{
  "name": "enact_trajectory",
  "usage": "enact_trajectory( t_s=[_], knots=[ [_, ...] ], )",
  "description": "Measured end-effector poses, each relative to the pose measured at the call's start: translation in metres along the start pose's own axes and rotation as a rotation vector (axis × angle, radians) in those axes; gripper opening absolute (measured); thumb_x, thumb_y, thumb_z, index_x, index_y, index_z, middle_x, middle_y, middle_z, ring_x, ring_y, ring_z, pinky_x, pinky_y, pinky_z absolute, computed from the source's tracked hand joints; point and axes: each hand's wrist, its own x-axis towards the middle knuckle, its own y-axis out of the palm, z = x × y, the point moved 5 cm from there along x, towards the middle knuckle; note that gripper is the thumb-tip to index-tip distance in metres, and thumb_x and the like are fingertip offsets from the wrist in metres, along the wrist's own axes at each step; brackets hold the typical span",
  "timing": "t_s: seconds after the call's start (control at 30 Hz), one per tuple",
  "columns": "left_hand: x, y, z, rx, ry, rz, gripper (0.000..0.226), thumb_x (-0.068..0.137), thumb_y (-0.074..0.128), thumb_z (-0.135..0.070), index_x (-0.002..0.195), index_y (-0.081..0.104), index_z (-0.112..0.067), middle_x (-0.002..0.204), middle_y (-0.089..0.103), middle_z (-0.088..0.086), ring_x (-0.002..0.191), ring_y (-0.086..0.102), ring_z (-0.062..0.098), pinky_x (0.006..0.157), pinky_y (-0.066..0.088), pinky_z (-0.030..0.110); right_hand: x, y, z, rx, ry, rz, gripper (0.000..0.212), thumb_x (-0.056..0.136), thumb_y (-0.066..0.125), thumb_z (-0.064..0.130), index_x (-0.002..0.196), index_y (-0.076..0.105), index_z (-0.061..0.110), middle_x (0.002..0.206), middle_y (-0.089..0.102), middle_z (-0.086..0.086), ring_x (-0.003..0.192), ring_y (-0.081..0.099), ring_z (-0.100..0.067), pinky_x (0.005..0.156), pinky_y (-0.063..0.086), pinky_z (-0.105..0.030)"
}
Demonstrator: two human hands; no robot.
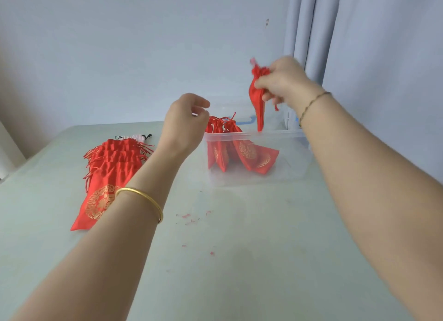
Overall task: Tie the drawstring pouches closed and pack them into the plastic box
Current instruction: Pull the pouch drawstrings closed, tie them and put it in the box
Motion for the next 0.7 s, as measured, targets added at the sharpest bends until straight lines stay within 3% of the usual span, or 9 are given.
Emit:
enact_trajectory(
  t_s=[0.17,0.23,0.3,0.37,0.4,0.47,0.53,0.6,0.7],
  knots=[
    [0.011,0.000,0.021,0.026,-0.022,-0.025,0.028,0.086,0.042,-0.002,0.104,0.060,-0.014,0.096,0.057,0.001,0.072,0.050,0.002,0.052,0.041,0.010,0.024,0.055,-0.040,-0.383,0.195,0.337,0.019,0.090,0.053,0.004,0.072,0.053,0.006,0.072,0.058,-0.013,0.059,0.053,-0.021,0.050,0.046,-0.027],
    [0.013,-0.004,0.029,0.041,-0.025,-0.043,0.028,0.086,0.042,-0.002,0.103,0.059,-0.016,0.100,0.057,0.003,0.076,0.052,0.007,0.054,0.041,0.008,0.017,0.068,-0.042,-0.483,0.230,0.484,0.018,0.094,0.050,0.010,0.105,0.061,0.000,0.097,0.067,-0.012,0.078,0.061,-0.022,0.064,0.046,-0.027],
    [0.014,-0.009,0.039,0.052,-0.042,-0.058,0.028,0.086,0.041,-0.002,0.103,0.058,-0.018,0.106,0.056,0.005,0.084,0.053,0.013,0.061,0.044,0.015,0.013,0.075,-0.044,-0.498,0.261,0.534,0.034,0.093,0.050,0.009,0.126,0.052,-0.002,0.100,0.069,-0.011,0.080,0.063,-0.020,0.067,0.043,-0.031],
    [0.013,-0.015,0.049,0.080,-0.060,-0.071,0.028,0.086,0.041,-0.004,0.102,0.056,-0.020,0.110,0.056,0.007,0.084,0.053,0.017,0.058,0.045,0.021,0.015,0.074,-0.040,-0.482,0.218,0.456,0.024,0.093,0.047,0.006,0.113,0.059,-0.003,0.094,0.060,-0.012,0.079,0.053,-0.022,0.059,0.038,-0.027],
    [0.011,-0.019,0.055,0.099,-0.075,-0.079,0.027,0.086,0.041,-0.005,0.101,0.056,-0.021,0.109,0.056,0.008,0.081,0.052,0.019,0.055,0.042,0.023,0.016,0.070,-0.039,-0.464,0.228,0.398,0.019,0.095,0.043,0.007,0.095,0.061,0.000,0.088,0.054,-0.009,0.073,0.049,-0.020,0.055,0.037,-0.024],
    [0.007,-0.027,0.069,0.153,-0.121,-0.099,0.025,0.084,0.041,-0.006,0.100,0.054,-0.021,0.107,0.056,0.011,0.077,0.050,0.021,0.057,0.039,0.026,0.016,0.066,-0.041,-0.377,0.223,0.321,0.027,0.096,0.038,0.002,0.072,0.049,0.007,0.074,0.046,-0.006,0.061,0.045,-0.017,0.048,0.041,-0.016],
    [-0.003,-0.039,0.084,0.230,-0.185,-0.133,0.022,0.081,0.044,-0.007,0.096,0.054,-0.019,0.107,0.057,0.013,0.085,0.054,0.026,0.067,0.041,0.028,0.017,0.057,-0.033,-0.183,0.163,0.191,0.020,0.089,0.035,-0.009,0.087,0.053,-0.001,0.079,0.050,-0.013,0.073,0.057,-0.029,0.067,0.056,-0.028],
    [-0.018,-0.050,0.100,0.345,-0.281,-0.179,0.020,0.080,0.048,-0.011,0.098,0.055,-0.017,0.112,0.057,0.015,0.104,0.053,0.033,0.084,0.042,0.036,0.015,0.046,-0.018,-0.098,0.033,0.017,0.031,0.084,0.034,-0.011,0.107,0.055,-0.012,0.088,0.051,-0.014,0.084,0.056,-0.029,0.088,0.052,-0.046],
    [-0.060,-0.067,0.123,0.566,-0.472,-0.195,0.034,0.085,0.056,-0.024,0.114,0.049,-0.009,0.125,0.046,0.017,0.122,0.038,0.036,0.099,0.032,0.045,-0.023,0.055,0.009,0.144,-0.161,-0.119,0.032,0.081,0.034,-0.005,0.096,0.060,0.006,0.095,0.057,-0.005,0.087,0.053,-0.020,0.086,0.049,-0.041]
  ],
)
